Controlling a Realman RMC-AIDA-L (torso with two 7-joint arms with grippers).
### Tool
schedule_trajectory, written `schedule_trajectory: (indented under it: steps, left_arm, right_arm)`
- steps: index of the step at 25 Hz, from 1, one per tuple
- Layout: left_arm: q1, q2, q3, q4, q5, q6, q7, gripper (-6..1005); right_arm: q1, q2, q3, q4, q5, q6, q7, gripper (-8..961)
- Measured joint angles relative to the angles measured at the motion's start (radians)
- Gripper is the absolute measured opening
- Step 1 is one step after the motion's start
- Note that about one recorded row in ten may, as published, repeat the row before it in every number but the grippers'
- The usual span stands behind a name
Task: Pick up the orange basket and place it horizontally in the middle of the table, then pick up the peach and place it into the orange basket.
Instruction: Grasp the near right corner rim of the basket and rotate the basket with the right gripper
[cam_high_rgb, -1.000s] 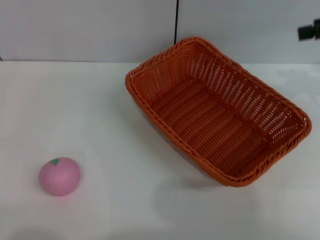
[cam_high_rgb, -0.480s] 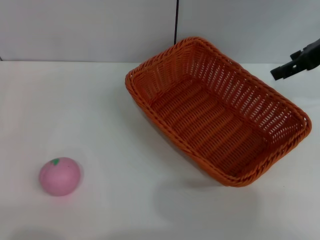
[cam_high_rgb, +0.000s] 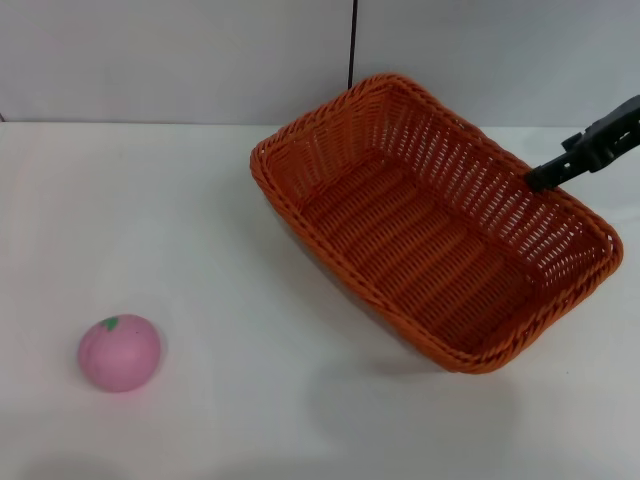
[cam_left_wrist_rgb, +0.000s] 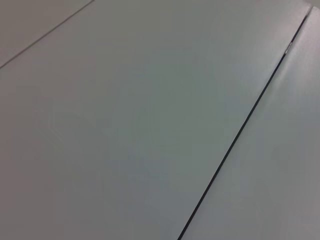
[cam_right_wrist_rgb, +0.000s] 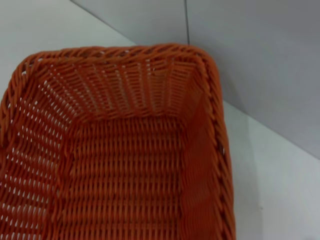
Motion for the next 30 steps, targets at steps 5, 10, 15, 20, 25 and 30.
schedule_trajectory:
  steps: [5,10,15,20,25,30]
  left_arm:
    - [-0.001,0.000,0.000,-0.001,-0.001,0.006,-0.003,650]
    - [-0.002,0.000,0.000,-0.007,-0.001,0.008,-0.005,650]
    - [-0.003,0.000,0.000,-0.013,-0.001,0.009,-0.006,649]
    - [-0.003,0.000,0.000,-0.014,-0.001,0.015,-0.007,649]
    - [-0.003,0.000,0.001,-0.014,-0.001,0.022,-0.008,648]
    - [0.001,0.000,0.003,-0.014,0.000,0.023,-0.008,648]
  right_arm:
    - [-0.003,0.001,-0.003,0.039,0.000,0.021,-0.009,799]
    - [-0.008,0.021,-0.025,0.063,0.005,0.037,-0.019,798]
    - [-0.010,0.038,-0.045,0.082,0.006,0.055,-0.020,797]
    - [-0.014,0.042,-0.062,0.089,0.007,0.058,-0.021,699]
    - [-0.023,0.045,-0.063,0.081,0.018,0.059,-0.035,514]
    - [-0.032,0.048,-0.063,0.075,0.029,0.058,-0.049,215]
